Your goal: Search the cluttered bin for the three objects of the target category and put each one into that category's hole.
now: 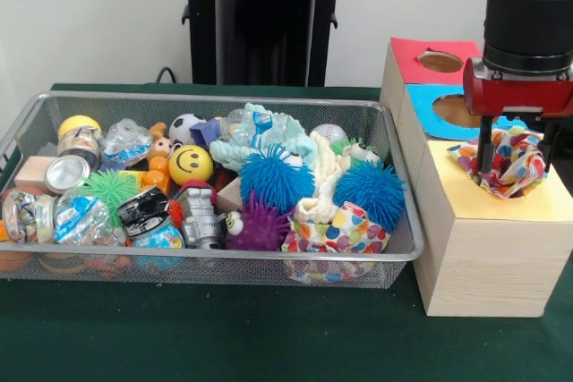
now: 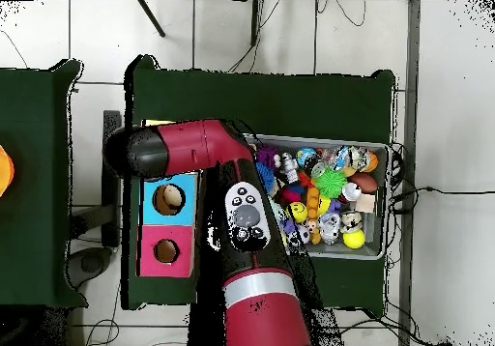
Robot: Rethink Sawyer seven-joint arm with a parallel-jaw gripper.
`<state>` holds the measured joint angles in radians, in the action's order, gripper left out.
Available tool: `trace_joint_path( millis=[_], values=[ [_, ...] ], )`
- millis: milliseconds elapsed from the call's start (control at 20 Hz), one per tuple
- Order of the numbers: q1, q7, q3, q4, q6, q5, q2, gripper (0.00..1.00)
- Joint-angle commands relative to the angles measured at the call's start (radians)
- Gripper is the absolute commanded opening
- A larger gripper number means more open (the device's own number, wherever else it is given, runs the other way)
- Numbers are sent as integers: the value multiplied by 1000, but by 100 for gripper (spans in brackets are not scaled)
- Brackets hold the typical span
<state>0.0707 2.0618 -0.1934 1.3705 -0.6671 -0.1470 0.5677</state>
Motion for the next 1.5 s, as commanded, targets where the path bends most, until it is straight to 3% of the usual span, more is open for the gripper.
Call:
trace_joint_path(
  millis=[50,1500],
  values=[
    [27,-20,8,3,-120,-37,-8,100],
    [25,-27,8,-44,-135,-54,-26,100]
  ],
)
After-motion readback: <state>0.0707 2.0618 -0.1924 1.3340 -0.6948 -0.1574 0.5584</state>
